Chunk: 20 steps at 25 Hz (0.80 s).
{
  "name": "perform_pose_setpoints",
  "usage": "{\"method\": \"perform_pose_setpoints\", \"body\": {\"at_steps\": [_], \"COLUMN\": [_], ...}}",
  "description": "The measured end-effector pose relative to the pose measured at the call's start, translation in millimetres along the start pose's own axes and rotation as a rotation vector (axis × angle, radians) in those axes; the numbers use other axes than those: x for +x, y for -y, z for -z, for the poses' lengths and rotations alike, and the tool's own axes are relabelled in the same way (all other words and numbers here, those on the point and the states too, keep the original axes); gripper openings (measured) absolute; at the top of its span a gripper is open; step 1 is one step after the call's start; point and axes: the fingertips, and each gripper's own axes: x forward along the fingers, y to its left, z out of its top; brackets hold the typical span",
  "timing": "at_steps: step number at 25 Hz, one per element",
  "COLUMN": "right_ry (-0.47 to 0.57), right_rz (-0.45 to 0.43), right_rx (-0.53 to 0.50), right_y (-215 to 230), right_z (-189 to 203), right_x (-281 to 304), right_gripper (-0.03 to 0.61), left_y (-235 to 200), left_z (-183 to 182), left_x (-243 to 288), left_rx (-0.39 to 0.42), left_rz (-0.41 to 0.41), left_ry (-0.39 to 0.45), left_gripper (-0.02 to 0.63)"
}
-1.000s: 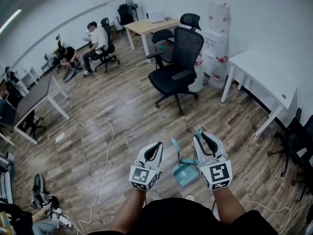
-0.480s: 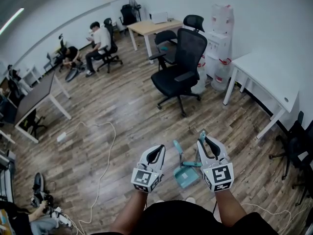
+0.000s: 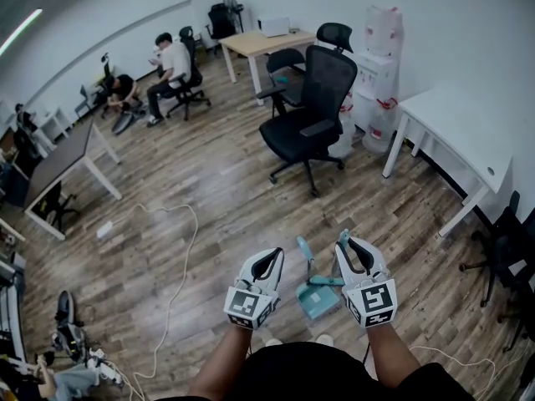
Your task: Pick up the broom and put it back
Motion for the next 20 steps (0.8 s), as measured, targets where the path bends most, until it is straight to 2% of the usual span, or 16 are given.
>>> {"method": "perform_pose_setpoints", "body": {"at_steps": [11, 20], "right_ry": [-0.045, -0.121], "right_rz": [-0.022, -0.035], "right_rx": [0.003, 0.014], "right_y": [-11, -19], "right_z": [31, 61], "right_x": [-2, -8], "right_gripper": [0.091, 0.091], "left_y": [2, 4], "left_z": [24, 42], "left_x": [-13, -25], "left_rx": [-0.022, -0.068], "left_rz": [-0.019, -0.045], "left_ry": [-0.038, -0.103], "left_gripper": [0.018, 0.018]}}
